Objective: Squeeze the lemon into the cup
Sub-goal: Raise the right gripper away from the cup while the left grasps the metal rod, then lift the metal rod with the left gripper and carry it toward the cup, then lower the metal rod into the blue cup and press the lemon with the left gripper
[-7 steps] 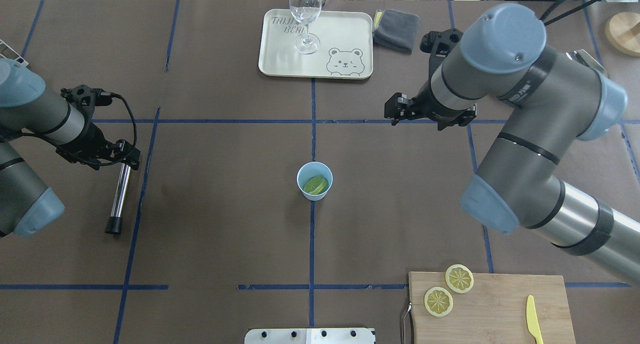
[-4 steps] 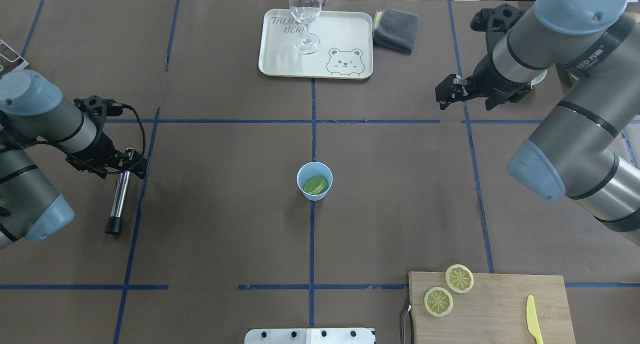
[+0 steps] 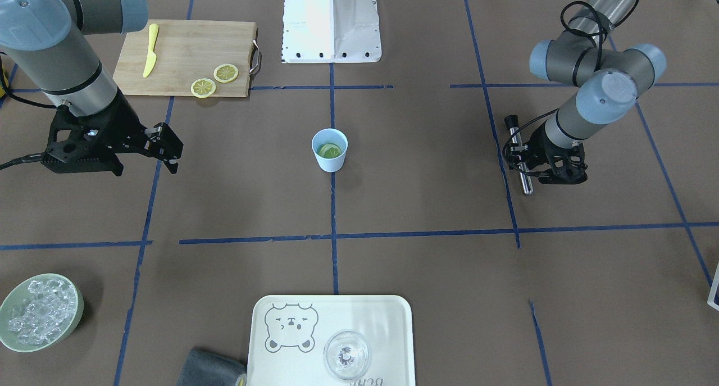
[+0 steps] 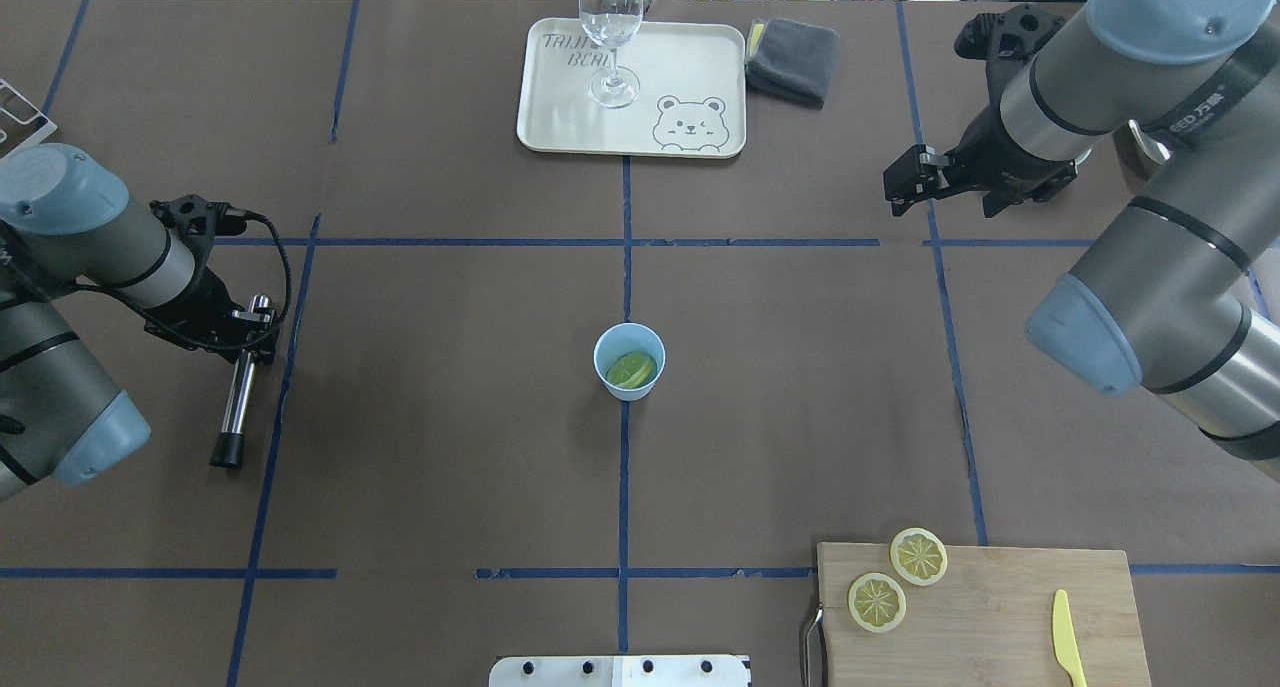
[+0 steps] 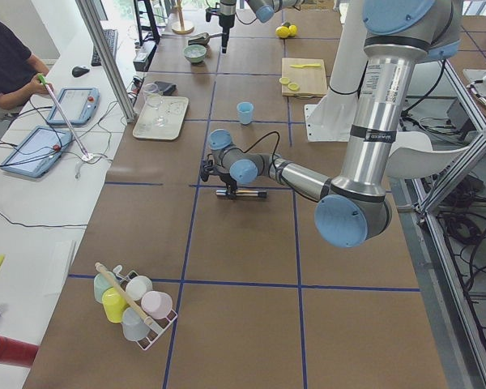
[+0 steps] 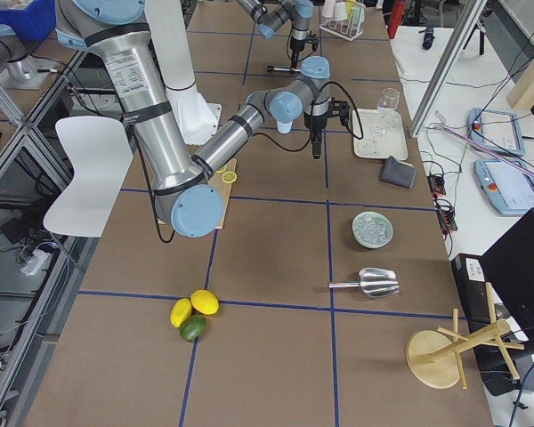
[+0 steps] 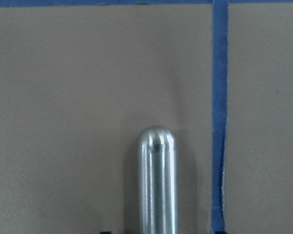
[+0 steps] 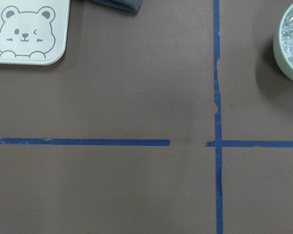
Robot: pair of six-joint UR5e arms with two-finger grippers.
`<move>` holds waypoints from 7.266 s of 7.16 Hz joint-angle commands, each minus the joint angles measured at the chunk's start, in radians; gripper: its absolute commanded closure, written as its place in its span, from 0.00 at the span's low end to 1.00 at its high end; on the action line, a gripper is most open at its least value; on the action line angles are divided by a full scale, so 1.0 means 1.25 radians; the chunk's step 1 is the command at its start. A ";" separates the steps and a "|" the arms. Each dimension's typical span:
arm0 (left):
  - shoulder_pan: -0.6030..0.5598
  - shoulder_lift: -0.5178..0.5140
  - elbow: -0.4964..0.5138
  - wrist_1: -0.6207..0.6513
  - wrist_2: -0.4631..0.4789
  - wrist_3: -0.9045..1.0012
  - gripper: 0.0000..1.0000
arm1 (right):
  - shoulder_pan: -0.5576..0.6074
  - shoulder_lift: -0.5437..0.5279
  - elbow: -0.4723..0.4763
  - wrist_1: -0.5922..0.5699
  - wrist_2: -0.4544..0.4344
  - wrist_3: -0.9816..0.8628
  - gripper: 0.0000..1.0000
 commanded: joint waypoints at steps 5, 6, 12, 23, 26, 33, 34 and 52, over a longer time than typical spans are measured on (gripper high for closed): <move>-0.027 -0.001 -0.200 0.033 0.120 0.006 1.00 | 0.113 -0.115 0.011 0.001 0.068 -0.203 0.00; -0.027 -0.025 -0.225 0.032 0.193 0.007 1.00 | 0.169 -0.167 0.011 0.002 0.104 -0.290 0.00; 0.050 -0.133 -0.306 0.025 0.614 -0.071 1.00 | 0.404 -0.359 -0.045 0.014 0.233 -0.631 0.00; 0.402 -0.228 -0.138 -0.554 1.182 -0.033 1.00 | 0.562 -0.327 -0.275 0.032 0.296 -0.827 0.00; 0.460 -0.300 -0.121 -0.555 1.223 0.081 1.00 | 0.562 -0.325 -0.272 0.032 0.296 -0.825 0.00; 0.520 -0.321 0.017 -0.607 1.292 0.112 1.00 | 0.562 -0.305 -0.267 0.032 0.296 -0.822 0.00; 0.523 -0.321 0.031 -0.619 1.296 0.112 1.00 | 0.562 -0.305 -0.267 0.032 0.296 -0.822 0.00; 0.499 -0.332 -0.078 -0.753 1.215 0.377 1.00 | 0.569 -0.302 -0.245 0.031 0.296 -0.822 0.00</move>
